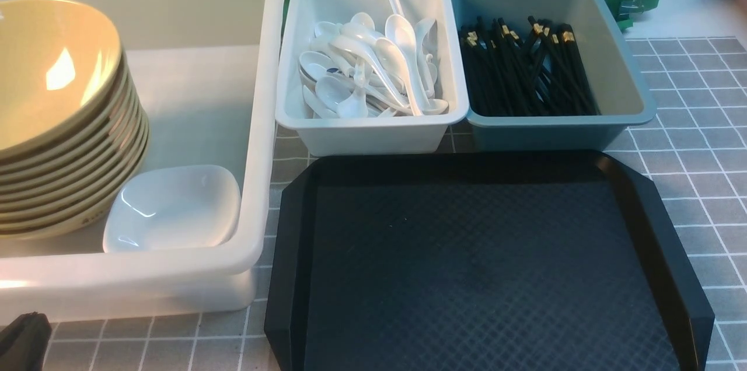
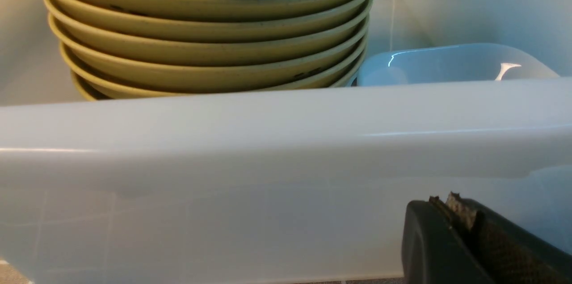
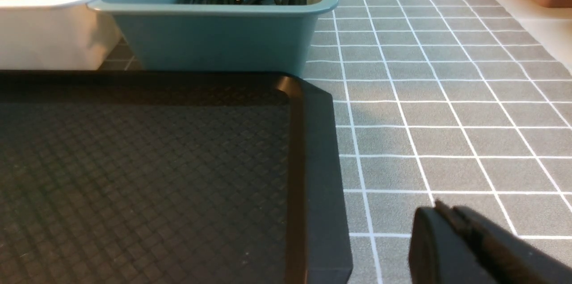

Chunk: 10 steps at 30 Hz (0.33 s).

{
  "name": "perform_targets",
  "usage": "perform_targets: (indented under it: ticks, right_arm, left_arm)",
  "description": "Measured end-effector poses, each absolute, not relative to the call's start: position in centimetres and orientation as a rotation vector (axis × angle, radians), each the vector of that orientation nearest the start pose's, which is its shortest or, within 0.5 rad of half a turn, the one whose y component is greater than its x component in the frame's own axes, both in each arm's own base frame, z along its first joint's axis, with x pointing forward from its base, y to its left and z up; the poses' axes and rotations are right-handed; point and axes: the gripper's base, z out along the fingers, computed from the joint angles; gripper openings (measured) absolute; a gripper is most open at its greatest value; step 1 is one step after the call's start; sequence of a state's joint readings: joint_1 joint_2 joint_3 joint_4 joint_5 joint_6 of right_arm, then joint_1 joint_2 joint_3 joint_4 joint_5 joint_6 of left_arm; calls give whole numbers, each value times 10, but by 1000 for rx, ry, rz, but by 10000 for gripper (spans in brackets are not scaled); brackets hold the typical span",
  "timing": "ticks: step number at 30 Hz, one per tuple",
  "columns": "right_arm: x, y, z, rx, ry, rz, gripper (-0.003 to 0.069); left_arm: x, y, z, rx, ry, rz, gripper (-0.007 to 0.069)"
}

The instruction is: On grey table put chopsticks spoon bowls plates into blue grey white boxes.

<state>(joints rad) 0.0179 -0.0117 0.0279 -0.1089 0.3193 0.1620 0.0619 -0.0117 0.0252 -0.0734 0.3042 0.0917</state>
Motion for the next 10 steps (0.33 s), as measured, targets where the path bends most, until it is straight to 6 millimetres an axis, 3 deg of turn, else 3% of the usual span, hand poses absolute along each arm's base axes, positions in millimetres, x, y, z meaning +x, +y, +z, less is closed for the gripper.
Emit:
perform_targets:
  ticks: [10]
  right_arm:
    - [54,-2,176,61,1816,23,67]
  left_arm:
    - [54,1,178,-21,1800,40,-11]
